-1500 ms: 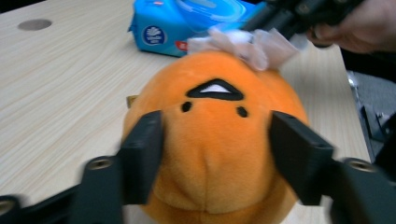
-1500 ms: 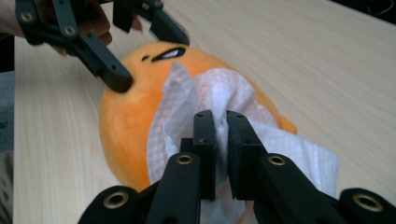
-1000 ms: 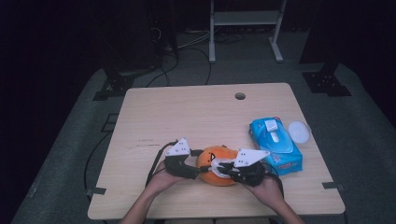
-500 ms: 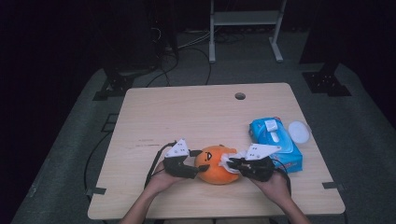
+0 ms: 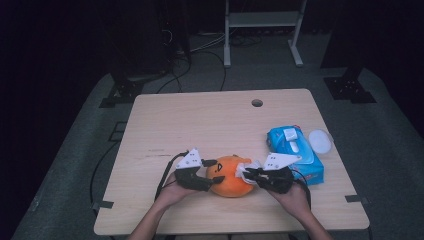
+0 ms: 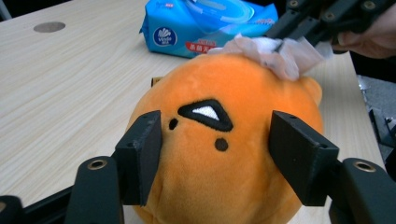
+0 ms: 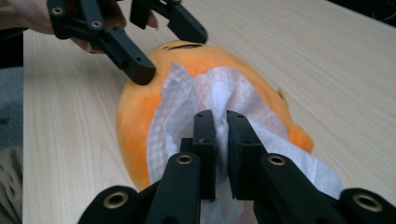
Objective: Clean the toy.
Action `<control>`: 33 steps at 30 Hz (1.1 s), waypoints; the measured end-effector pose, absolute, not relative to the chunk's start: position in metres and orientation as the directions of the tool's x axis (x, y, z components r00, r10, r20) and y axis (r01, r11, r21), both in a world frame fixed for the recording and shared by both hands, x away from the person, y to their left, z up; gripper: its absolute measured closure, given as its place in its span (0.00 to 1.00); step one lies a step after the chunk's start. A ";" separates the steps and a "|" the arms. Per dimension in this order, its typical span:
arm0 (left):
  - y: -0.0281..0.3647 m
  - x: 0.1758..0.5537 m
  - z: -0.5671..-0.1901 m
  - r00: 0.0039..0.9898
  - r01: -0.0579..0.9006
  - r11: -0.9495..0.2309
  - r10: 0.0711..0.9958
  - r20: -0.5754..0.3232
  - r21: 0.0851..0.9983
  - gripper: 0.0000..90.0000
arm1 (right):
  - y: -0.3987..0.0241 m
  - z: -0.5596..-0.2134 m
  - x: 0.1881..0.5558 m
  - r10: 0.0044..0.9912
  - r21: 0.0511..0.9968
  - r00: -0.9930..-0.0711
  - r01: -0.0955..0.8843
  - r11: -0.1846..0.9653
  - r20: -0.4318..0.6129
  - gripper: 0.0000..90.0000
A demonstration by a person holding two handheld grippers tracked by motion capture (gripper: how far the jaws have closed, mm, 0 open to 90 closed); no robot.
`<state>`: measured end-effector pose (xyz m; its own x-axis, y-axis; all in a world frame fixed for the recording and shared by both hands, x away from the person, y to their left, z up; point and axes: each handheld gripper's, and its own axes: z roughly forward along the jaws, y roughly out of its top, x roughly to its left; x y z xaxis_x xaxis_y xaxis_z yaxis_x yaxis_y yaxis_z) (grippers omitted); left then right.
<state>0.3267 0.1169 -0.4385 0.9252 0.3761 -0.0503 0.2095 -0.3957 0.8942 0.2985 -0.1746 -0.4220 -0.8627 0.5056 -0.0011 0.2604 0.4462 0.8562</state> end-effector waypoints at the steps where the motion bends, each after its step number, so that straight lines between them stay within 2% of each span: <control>1: 0.117 0.327 -0.439 0.925 0.209 -0.399 0.376 -0.049 0.893 0.40 | -0.178 -0.424 0.301 0.514 0.854 -0.857 0.279 0.439 0.016 0.91; 7: 0.118 0.327 -0.442 0.923 0.227 -0.399 0.380 -0.065 0.889 0.40 | -0.186 -0.427 0.304 0.548 0.846 -0.836 0.315 0.431 0.032 0.91; 13: 0.113 0.324 -0.443 0.926 0.217 -0.402 0.374 -0.057 0.890 0.41 | -0.169 -0.418 0.297 0.507 0.859 -0.862 0.244 0.450 -0.021 0.91; 20: 0.111 0.318 -0.441 0.932 0.195 -0.420 0.362 -0.034 0.886 0.42 | -0.184 -0.428 0.307 0.558 0.841 -0.829 0.323 0.435 0.030 0.91; 24: 0.111 0.314 -0.441 0.937 0.180 -0.430 0.348 -0.021 0.885 0.43 | -0.180 -0.423 0.304 0.554 0.853 -0.832 0.303 0.426 0.019 0.91; 30: 0.114 0.317 -0.429 0.933 0.155 -0.399 0.361 -0.001 0.904 0.36 | -0.173 -0.424 0.301 0.526 0.845 -0.850 0.270 0.462 -0.017 0.91; 33: 0.111 0.319 -0.432 0.930 0.169 -0.413 0.368 -0.006 0.895 0.43 | -0.177 -0.424 0.303 0.536 0.845 -0.844 0.286 0.451 0.000 0.91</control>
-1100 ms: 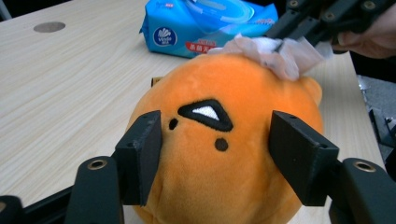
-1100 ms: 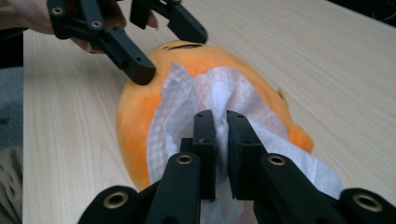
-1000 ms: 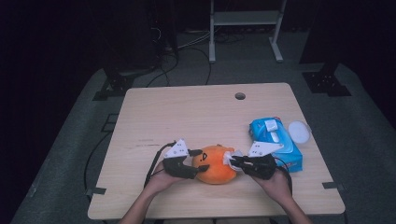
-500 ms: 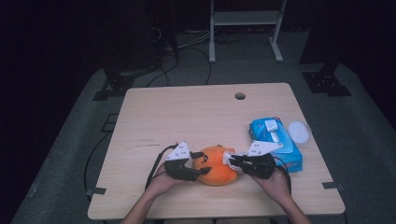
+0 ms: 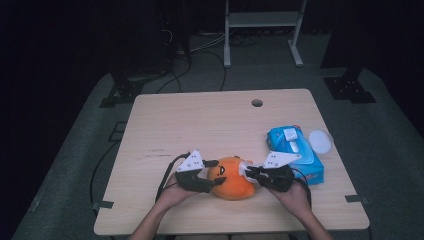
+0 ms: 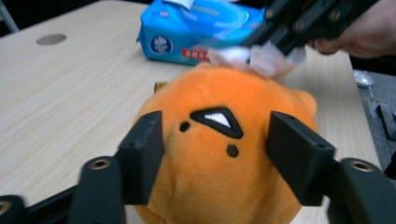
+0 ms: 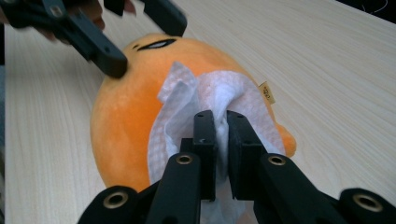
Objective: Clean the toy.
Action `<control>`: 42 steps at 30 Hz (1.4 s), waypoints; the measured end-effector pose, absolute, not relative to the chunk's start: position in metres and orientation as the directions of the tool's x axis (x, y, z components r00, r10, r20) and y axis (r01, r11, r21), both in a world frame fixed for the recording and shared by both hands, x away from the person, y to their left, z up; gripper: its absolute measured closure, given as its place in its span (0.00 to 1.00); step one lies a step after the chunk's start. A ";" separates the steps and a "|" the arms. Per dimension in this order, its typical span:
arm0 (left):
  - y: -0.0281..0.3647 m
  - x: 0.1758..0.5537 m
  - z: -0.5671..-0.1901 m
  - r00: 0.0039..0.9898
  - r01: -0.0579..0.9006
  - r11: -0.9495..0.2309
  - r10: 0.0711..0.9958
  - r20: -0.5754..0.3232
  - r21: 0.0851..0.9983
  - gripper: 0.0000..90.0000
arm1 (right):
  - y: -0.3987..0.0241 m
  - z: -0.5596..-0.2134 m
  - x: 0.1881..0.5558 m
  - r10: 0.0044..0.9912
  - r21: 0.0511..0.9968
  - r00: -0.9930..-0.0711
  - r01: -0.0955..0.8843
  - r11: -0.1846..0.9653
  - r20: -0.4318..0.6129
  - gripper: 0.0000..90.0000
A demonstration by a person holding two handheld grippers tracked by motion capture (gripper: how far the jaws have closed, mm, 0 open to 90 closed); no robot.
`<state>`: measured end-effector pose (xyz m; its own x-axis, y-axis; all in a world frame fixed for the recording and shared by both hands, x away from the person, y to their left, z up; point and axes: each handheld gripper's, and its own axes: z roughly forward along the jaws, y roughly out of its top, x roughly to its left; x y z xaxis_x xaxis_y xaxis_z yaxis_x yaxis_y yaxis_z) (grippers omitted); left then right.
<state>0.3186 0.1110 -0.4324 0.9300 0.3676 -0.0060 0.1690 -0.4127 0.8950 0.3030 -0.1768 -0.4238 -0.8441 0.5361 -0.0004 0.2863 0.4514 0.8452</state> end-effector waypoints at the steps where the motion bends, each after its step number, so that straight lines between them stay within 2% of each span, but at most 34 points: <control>1: 0.109 0.317 -0.435 0.930 0.175 -0.422 0.366 -0.009 0.889 0.44 | -0.177 -0.423 0.303 0.539 0.847 -0.842 0.289 0.447 0.003 0.91; 7: 0.109 0.312 -0.434 0.944 0.170 -0.445 0.329 -0.016 0.879 0.46 | -0.164 -0.415 0.297 0.508 0.873 -0.862 0.244 0.422 -0.004 0.91; 10: 0.110 0.310 -0.430 0.956 0.152 -0.460 0.294 -0.012 0.875 0.40 | -0.159 -0.417 0.295 0.488 0.866 -0.873 0.232 0.442 -0.015 0.91; 13: 0.109 0.314 -0.425 0.937 0.157 -0.428 0.350 0.003 0.890 0.27 | -0.159 -0.420 0.294 0.471 0.860 -0.882 0.226 0.458 -0.019 0.91; 14: 0.108 0.315 -0.426 0.934 0.163 -0.433 0.358 0.003 0.887 0.27 | -0.160 -0.420 0.294 0.460 0.859 -0.888 0.223 0.461 -0.016 0.91; 20: 0.106 0.314 -0.431 0.938 0.184 -0.452 0.346 -0.019 0.873 0.39 | -0.160 -0.417 0.291 0.469 0.865 -0.883 0.222 0.450 -0.018 0.91; 27: 0.109 0.308 -0.432 0.952 0.177 -0.478 0.306 -0.027 0.860 0.43 | -0.152 -0.414 0.287 0.429 0.868 -0.903 0.207 0.451 -0.008 0.91; 32: 0.105 0.307 -0.432 0.952 0.179 -0.476 0.305 -0.029 0.861 0.43 | -0.162 -0.417 0.293 0.480 0.866 -0.877 0.257 0.429 0.022 0.91; 38: 0.096 0.304 -0.431 0.952 0.160 -0.485 0.306 -0.004 0.860 0.42 | -0.143 -0.412 0.280 0.427 0.873 -0.904 0.181 0.453 -0.034 0.91; 41: 0.098 0.305 -0.431 0.954 0.167 -0.470 0.299 -0.022 0.867 0.36 | -0.146 -0.414 0.284 0.433 0.870 -0.901 0.201 0.450 -0.016 0.91; 42: 0.098 0.305 -0.431 0.954 0.167 -0.470 0.299 -0.022 0.867 0.30 | -0.151 -0.415 0.288 0.446 0.870 -0.895 0.212 0.445 -0.010 0.91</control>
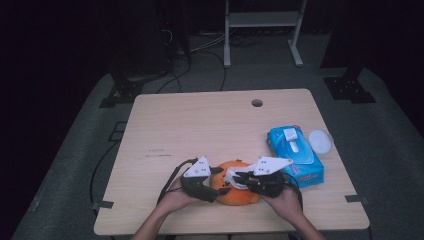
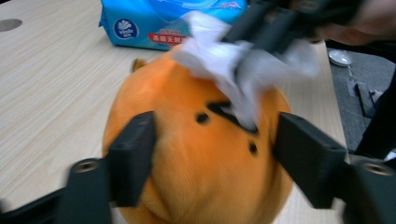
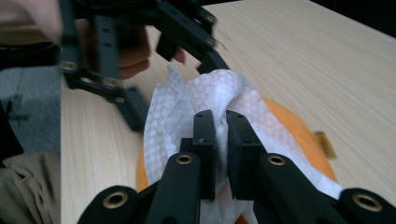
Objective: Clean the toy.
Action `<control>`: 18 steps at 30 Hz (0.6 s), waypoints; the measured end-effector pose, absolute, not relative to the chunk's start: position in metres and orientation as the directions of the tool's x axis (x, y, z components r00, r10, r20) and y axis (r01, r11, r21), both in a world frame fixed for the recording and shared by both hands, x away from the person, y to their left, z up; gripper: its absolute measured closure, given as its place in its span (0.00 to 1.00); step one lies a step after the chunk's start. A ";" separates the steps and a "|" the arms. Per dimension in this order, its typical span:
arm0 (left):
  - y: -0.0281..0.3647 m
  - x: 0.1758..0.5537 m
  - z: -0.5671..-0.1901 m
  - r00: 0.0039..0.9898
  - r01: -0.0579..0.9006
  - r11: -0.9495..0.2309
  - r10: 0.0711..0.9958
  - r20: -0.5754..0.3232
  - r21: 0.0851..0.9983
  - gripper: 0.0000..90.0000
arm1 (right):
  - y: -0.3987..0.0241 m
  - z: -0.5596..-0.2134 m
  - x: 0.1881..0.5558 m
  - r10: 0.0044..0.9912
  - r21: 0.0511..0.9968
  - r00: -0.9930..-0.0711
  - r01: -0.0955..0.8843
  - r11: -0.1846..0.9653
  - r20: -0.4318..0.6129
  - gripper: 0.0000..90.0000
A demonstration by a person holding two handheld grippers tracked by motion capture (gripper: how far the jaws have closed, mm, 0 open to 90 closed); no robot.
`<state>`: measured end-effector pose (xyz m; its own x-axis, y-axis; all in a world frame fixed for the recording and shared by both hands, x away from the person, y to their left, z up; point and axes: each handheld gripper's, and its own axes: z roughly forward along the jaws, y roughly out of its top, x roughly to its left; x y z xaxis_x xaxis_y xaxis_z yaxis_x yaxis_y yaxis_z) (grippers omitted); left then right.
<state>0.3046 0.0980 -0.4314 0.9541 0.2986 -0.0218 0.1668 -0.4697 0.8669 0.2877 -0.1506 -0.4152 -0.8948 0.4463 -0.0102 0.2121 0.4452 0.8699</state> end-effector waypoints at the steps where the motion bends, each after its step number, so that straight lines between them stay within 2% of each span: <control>1: 0.098 0.305 -0.432 0.960 0.154 -0.477 0.278 -0.018 0.865 0.27 | -0.154 -0.416 0.290 0.465 0.868 -0.885 0.222 0.445 -0.012 0.91; 4: 0.095 0.304 -0.431 0.961 0.134 -0.492 0.275 0.007 0.860 0.27 | -0.164 -0.417 0.296 0.500 0.870 -0.866 0.256 0.421 0.013 0.91; 6: 0.093 0.304 -0.431 0.955 0.111 -0.496 0.292 0.045 0.861 0.40 | -0.165 -0.415 0.294 0.505 0.872 -0.863 0.252 0.419 0.007 0.91; 9: 0.093 0.307 -0.431 0.946 0.137 -0.477 0.322 0.027 0.868 0.44 | -0.157 -0.411 0.286 0.468 0.883 -0.884 0.204 0.422 -0.020 0.91; 11: 0.094 0.307 -0.431 0.943 0.145 -0.473 0.331 0.022 0.869 0.40 | -0.150 -0.411 0.283 0.451 0.877 -0.892 0.182 0.444 -0.043 0.91; 13: 0.094 0.308 -0.430 0.933 0.168 -0.459 0.359 0.009 0.872 0.26 | -0.151 -0.413 0.286 0.459 0.874 -0.888 0.201 0.442 -0.028 0.91; 14: 0.092 0.309 -0.430 0.926 0.188 -0.463 0.378 0.001 0.866 0.15 | -0.153 -0.413 0.288 0.464 0.875 -0.885 0.213 0.434 -0.014 0.91; 15: 0.091 0.309 -0.431 0.924 0.197 -0.473 0.381 -0.003 0.859 0.10 | -0.155 -0.414 0.290 0.474 0.876 -0.881 0.219 0.430 -0.012 0.91; 18: 0.091 0.310 -0.433 0.929 0.196 -0.472 0.370 -0.008 0.860 0.15 | -0.159 -0.413 0.293 0.498 0.875 -0.867 0.240 0.421 -0.002 0.91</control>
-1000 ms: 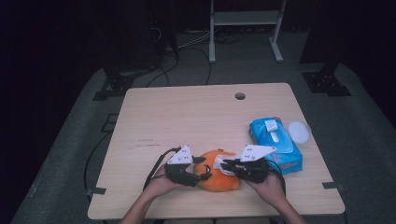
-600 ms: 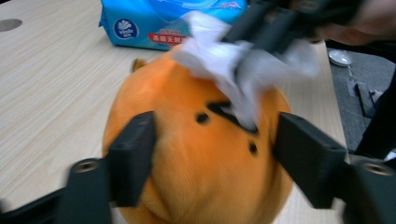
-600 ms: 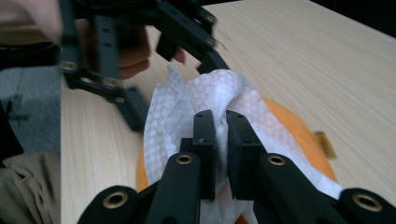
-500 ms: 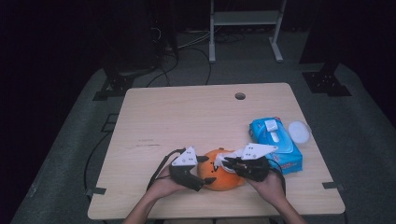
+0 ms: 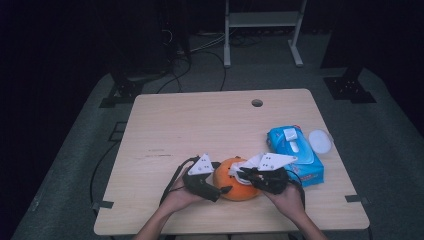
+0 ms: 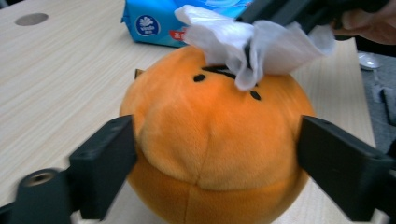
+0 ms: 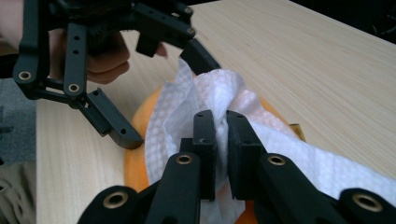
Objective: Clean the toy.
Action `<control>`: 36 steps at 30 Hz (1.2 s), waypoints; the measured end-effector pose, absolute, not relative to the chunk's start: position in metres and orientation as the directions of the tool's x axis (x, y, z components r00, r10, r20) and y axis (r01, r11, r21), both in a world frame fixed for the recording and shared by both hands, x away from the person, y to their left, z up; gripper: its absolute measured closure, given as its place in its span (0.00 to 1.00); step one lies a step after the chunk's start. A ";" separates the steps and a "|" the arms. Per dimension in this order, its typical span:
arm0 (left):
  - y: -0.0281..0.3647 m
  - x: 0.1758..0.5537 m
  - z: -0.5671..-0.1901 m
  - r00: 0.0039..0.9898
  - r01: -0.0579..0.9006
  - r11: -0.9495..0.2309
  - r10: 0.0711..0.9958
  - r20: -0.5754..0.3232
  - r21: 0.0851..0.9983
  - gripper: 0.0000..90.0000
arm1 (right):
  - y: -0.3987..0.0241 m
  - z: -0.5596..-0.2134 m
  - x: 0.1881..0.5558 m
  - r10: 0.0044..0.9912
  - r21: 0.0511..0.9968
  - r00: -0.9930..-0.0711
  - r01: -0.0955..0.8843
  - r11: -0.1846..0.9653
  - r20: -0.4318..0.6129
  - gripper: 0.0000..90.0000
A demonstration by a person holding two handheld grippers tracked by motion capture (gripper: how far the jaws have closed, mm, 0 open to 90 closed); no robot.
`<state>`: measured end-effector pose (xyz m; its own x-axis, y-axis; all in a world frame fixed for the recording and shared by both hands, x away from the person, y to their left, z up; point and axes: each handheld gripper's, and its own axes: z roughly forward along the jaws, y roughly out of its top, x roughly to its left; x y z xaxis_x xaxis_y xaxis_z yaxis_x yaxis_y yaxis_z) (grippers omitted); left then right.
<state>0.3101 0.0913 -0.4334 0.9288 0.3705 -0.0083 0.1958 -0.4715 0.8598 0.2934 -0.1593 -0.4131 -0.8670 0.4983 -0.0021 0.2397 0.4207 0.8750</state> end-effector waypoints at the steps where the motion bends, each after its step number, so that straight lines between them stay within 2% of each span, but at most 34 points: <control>1: 0.093 0.310 -0.432 0.933 0.189 -0.479 0.361 -0.004 0.857 0.18 | -0.160 -0.413 0.294 0.503 0.875 -0.864 0.243 0.420 -0.002 0.91; 2: 0.093 0.310 -0.432 0.934 0.180 -0.481 0.358 0.005 0.858 0.27 | -0.160 -0.412 0.293 0.509 0.872 -0.861 0.246 0.424 -0.004 0.91; 4: 0.094 0.310 -0.431 0.934 0.170 -0.488 0.356 0.018 0.856 0.35 | -0.159 -0.411 0.292 0.512 0.872 -0.859 0.245 0.424 -0.008 0.91; 6: 0.093 0.309 -0.430 0.934 0.157 -0.487 0.355 0.030 0.859 0.38 | -0.156 -0.409 0.289 0.508 0.875 -0.861 0.232 0.425 -0.018 0.91; 11: 0.086 0.304 -0.428 0.942 0.112 -0.500 0.330 0.069 0.859 0.39 | -0.140 -0.407 0.282 0.432 0.891 -0.902 0.187 0.414 -0.012 0.91; 16: 0.090 0.306 -0.430 0.943 0.122 -0.493 0.329 0.056 0.861 0.39 | -0.146 -0.405 0.288 0.475 0.885 -0.879 0.196 0.422 -0.032 0.91; 17: 0.091 0.307 -0.430 0.941 0.131 -0.487 0.336 0.047 0.864 0.37 | -0.150 -0.406 0.290 0.497 0.881 -0.867 0.204 0.426 -0.040 0.91; 19: 0.091 0.309 -0.431 0.935 0.159 -0.473 0.353 0.021 0.867 0.26 | -0.160 -0.408 0.295 0.527 0.877 -0.850 0.241 0.416 -0.017 0.91; 20: 0.091 0.310 -0.431 0.935 0.163 -0.468 0.354 0.015 0.869 0.25 | -0.164 -0.410 0.298 0.537 0.876 -0.844 0.260 0.407 0.001 0.91; 22: 0.091 0.310 -0.431 0.938 0.154 -0.473 0.347 0.023 0.868 0.30 | -0.166 -0.411 0.297 0.536 0.878 -0.844 0.267 0.398 0.014 0.91; 25: 0.092 0.310 -0.430 0.933 0.161 -0.465 0.360 0.020 0.871 0.38 | -0.159 -0.408 0.290 0.517 0.879 -0.855 0.223 0.421 -0.031 0.91; 28: 0.092 0.312 -0.431 0.927 0.182 -0.449 0.376 0.000 0.875 0.39 | -0.148 -0.408 0.284 0.468 0.887 -0.884 0.218 0.407 0.002 0.91; 30: 0.093 0.312 -0.431 0.929 0.178 -0.449 0.371 0.001 0.875 0.39 | -0.142 -0.409 0.281 0.452 0.879 -0.892 0.198 0.434 -0.023 0.91; 36: 0.095 0.312 -0.433 0.939 0.156 -0.461 0.344 0.014 0.873 0.40 | -0.157 -0.407 0.293 0.517 0.880 -0.856 0.234 0.413 -0.016 0.91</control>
